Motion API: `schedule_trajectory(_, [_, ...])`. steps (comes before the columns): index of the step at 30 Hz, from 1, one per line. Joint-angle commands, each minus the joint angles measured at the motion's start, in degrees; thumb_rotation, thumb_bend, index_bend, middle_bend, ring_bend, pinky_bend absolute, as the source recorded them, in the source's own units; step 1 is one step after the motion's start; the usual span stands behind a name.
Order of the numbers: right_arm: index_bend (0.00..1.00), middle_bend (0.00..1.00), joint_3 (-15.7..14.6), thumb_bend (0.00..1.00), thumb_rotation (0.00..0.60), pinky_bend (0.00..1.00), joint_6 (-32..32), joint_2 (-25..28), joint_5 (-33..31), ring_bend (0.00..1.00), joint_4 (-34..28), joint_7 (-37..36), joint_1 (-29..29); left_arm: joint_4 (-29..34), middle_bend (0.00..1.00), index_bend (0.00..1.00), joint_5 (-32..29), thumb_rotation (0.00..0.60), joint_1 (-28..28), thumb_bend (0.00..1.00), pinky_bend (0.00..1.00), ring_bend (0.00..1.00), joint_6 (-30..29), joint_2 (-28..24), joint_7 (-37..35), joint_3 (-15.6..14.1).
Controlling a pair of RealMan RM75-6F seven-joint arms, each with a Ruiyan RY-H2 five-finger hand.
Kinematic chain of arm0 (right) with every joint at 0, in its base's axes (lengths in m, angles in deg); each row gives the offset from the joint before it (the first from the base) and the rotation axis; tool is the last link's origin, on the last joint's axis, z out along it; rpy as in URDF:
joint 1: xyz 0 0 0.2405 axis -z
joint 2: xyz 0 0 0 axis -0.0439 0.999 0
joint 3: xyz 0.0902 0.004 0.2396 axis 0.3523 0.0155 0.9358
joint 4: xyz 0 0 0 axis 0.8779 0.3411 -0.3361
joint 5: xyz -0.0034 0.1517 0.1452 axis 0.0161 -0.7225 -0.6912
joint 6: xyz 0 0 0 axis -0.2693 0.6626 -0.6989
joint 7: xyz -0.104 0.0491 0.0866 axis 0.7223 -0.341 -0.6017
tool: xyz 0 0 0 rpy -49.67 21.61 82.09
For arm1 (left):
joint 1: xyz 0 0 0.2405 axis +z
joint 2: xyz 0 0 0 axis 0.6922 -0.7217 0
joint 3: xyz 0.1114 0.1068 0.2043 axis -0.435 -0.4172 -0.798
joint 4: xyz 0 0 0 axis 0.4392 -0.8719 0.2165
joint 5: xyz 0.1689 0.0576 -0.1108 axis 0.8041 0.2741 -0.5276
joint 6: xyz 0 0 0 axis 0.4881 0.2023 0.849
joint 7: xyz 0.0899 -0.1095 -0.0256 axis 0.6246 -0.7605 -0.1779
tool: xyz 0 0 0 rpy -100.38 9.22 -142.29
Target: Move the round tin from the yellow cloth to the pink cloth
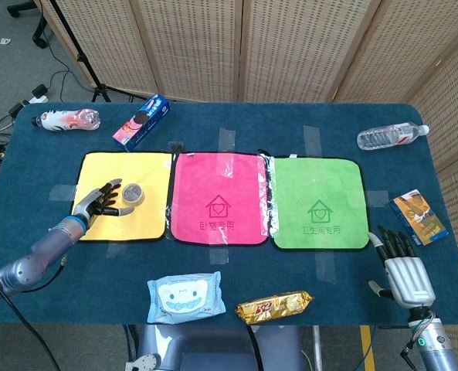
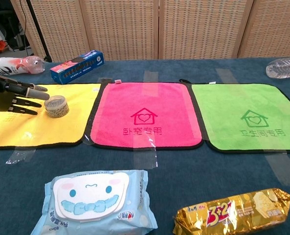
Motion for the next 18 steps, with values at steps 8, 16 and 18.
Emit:
schedule_trajectory(8, [0.06,0.0,-0.16,0.21,0.6,0.03,-0.36,-0.25,-0.13,0.0,0.05,0.44,-0.17,0.19,0.0,0.0,0.36,0.6,0.2,0.22,0.0,0.0,-0.04,1.07,0.55,1.22])
schedule_trajectory(16, [0.06,0.0,-0.24,0.21,0.6,0.03,-0.39,-0.3,-0.13,0.0,-0.04,0.47,-0.21,0.42,0.0,0.0,0.98,0.6,0.05,0.22,0.0,0.0,-1.0,2.15,1.53,1.48])
schedule_trajectory(18, [0.06,0.0,-0.28,0.21,0.6,0.03,-0.47,-0.33,-0.13,0.0,-0.03,0.51,-0.24,0.91,0.0,0.0,1.27,0.6,0.06,0.22,0.0,0.0,-1.4,2.36,1.78,1.66])
